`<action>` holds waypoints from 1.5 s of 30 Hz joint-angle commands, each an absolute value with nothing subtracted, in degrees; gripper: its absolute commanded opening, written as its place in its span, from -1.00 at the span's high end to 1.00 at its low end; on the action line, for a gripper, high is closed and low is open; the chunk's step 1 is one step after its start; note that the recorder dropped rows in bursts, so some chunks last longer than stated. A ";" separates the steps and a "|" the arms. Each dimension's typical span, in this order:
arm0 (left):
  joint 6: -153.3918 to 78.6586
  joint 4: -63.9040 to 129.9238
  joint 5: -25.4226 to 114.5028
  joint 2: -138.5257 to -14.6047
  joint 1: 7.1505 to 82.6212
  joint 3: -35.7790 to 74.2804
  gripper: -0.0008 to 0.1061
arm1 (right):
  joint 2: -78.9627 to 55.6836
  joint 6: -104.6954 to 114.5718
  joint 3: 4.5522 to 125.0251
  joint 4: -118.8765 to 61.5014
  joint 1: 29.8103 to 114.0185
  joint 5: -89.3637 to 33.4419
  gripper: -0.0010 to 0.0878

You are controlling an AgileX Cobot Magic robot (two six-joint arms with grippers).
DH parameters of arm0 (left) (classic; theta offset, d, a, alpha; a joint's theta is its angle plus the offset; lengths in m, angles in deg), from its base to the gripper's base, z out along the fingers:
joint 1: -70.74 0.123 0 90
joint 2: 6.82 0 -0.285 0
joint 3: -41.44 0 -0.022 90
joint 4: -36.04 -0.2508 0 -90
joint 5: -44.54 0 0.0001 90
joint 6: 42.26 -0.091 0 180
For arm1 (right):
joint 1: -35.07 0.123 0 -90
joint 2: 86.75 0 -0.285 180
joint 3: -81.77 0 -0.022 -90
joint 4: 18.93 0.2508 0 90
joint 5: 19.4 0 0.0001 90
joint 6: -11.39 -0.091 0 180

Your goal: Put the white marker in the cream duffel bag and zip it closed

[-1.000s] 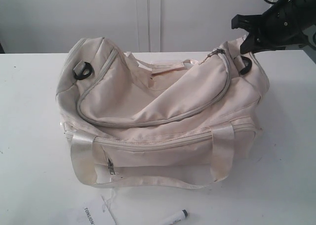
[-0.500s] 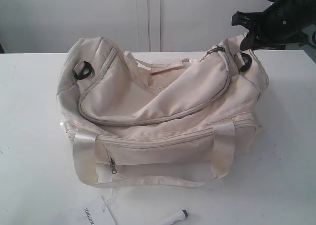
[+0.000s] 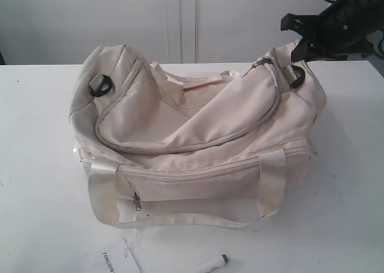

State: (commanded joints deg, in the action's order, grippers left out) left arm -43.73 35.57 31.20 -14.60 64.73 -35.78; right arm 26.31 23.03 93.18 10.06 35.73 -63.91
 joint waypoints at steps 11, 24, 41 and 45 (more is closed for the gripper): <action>-43.56 36.04 31.41 -14.60 64.73 -35.78 0.99 | 26.31 23.03 93.18 9.95 35.73 -64.15 0.98; -41.90 39.63 39.96 -14.60 64.73 -35.78 0.99 | 26.31 23.03 93.18 9.95 35.73 -64.16 0.98; -31.28 44.92 52.62 -14.60 64.73 -35.78 0.99 | 26.31 23.03 93.18 9.95 35.73 -64.05 0.98; -29.94 45.16 47.78 -14.60 64.73 -34.17 0.99 | 26.31 23.03 93.18 9.95 35.73 -64.05 0.98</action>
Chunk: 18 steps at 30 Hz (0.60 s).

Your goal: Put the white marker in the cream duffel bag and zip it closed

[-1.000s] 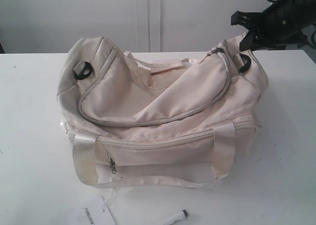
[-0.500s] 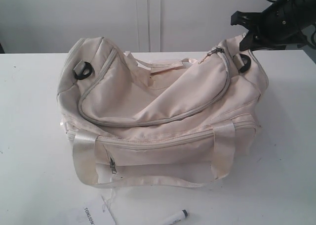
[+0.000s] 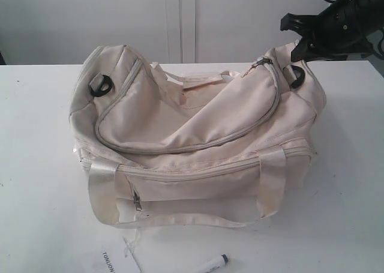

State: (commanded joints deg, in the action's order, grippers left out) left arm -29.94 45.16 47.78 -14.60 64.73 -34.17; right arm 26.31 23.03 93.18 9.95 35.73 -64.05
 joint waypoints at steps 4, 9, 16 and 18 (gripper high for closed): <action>-30.29 45.16 41.61 -14.60 64.73 -30.59 0.99 | 26.31 23.03 93.18 9.95 35.73 -64.05 0.98; -30.57 44.68 31.79 -14.90 64.73 -24.88 0.99 | 26.31 23.03 93.18 9.95 35.73 -64.05 0.98; -35.76 44.93 18.85 -29.21 64.73 -13.55 0.99 | 26.31 23.03 93.18 9.95 35.73 -64.05 0.98; -38.79 46.01 14.12 -34.25 64.73 -10.12 0.99 | 26.31 23.03 93.18 9.84 35.73 -64.05 0.98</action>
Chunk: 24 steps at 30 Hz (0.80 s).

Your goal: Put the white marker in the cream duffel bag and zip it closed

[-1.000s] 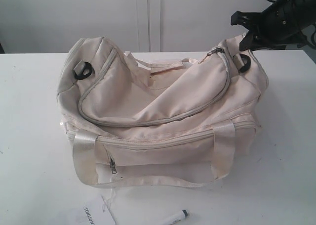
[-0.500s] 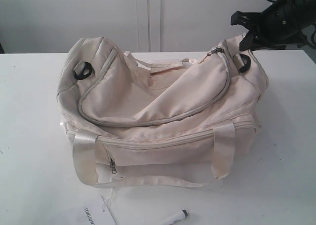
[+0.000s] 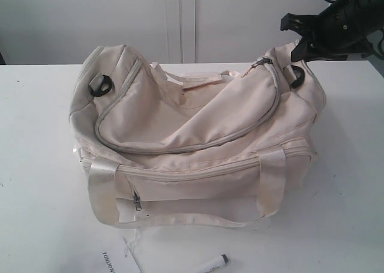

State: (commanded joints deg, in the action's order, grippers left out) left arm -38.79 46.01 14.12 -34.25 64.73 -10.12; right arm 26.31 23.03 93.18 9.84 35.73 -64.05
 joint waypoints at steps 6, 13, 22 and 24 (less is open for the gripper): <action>-55.20 58.44 10.42 -48.70 64.73 -2.47 0.99 | 26.31 23.03 93.18 9.84 35.73 -64.05 0.98; -63.52 64.49 10.21 -58.18 64.73 2.64 0.99 | 26.31 23.03 93.18 9.84 35.73 -64.05 0.98; -69.49 69.40 10.35 -66.70 64.49 8.54 0.99 | 26.31 23.03 93.18 9.84 35.73 -64.05 0.98; -69.73 69.40 10.79 -67.97 63.69 9.64 0.99 | 26.31 23.03 93.18 9.84 35.73 -64.05 0.98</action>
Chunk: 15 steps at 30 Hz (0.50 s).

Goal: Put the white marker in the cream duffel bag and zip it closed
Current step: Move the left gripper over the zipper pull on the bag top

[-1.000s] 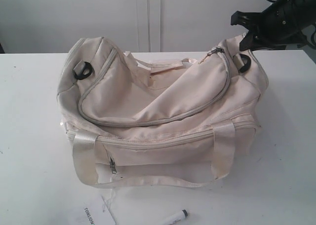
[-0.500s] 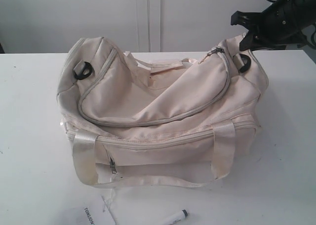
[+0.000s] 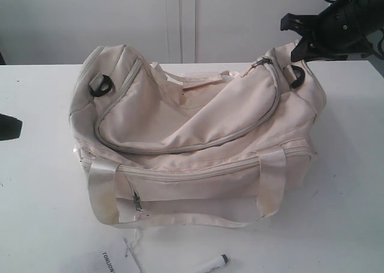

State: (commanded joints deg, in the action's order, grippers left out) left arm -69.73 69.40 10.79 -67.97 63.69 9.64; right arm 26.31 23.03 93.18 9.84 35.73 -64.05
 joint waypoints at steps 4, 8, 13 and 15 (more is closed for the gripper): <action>-70.59 69.40 13.09 -70.12 61.07 11.38 0.99 | 26.31 23.03 93.18 9.84 35.73 -64.05 0.98; -70.59 69.40 15.64 -72.56 57.87 12.78 0.99 | 26.31 23.03 93.18 9.70 35.73 -64.05 0.98; -70.59 69.40 18.31 -76.49 53.81 14.42 0.99 | 26.31 23.03 93.18 9.70 35.73 -64.05 0.98; -70.59 69.40 19.42 -78.41 52.09 15.52 0.99 | 26.31 23.03 93.18 9.70 35.73 -64.05 0.98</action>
